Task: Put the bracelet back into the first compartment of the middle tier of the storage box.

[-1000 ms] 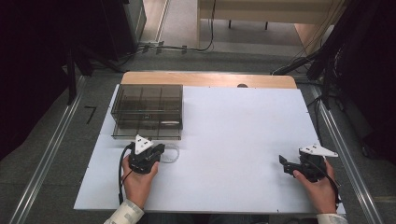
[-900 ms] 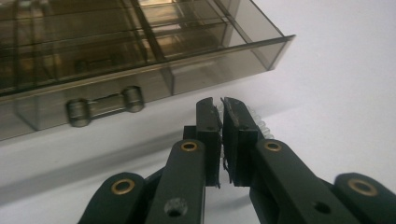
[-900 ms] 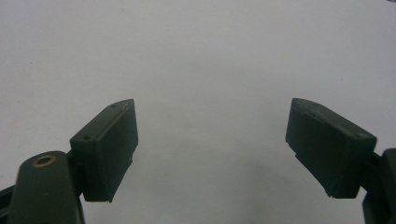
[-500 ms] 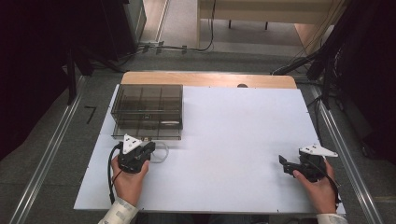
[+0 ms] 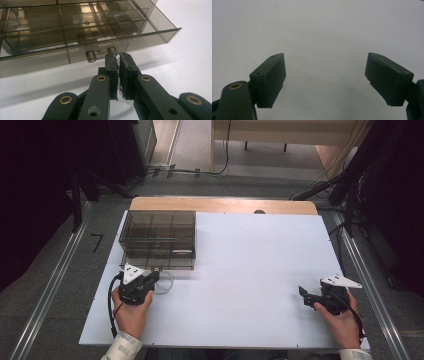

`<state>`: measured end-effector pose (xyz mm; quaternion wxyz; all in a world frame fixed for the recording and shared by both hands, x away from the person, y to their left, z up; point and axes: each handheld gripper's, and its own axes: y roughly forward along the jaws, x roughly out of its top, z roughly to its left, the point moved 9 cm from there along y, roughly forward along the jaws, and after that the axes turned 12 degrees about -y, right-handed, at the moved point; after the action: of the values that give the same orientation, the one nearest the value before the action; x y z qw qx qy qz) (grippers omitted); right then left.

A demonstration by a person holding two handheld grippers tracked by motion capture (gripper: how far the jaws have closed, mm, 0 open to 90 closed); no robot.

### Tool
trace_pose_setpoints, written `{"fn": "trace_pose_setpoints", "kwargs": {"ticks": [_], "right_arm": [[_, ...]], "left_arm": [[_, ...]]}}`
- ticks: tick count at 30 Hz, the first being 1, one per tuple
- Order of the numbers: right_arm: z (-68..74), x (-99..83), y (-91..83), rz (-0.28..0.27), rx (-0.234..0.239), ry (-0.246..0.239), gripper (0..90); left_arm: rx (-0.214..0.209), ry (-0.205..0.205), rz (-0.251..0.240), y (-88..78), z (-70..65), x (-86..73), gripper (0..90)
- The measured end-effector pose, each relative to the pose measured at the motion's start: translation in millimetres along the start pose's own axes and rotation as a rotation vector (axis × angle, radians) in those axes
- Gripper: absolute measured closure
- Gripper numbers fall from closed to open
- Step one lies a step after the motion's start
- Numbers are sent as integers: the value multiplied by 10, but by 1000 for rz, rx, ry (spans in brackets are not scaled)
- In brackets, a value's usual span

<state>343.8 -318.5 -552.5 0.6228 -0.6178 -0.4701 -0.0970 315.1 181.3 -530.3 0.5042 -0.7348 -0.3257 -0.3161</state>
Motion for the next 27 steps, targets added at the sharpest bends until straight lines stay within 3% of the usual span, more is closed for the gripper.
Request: {"fn": "trace_pose_setpoints", "kwargs": {"ticks": [11,27], "right_arm": [[-1,-2,0,1,0,0,154],[-3,-2,-5,0,1,0,154]], "left_arm": [[19,-16,7,-36,127,21,860],[50,-51,-30,-130,306,98,860]]}}
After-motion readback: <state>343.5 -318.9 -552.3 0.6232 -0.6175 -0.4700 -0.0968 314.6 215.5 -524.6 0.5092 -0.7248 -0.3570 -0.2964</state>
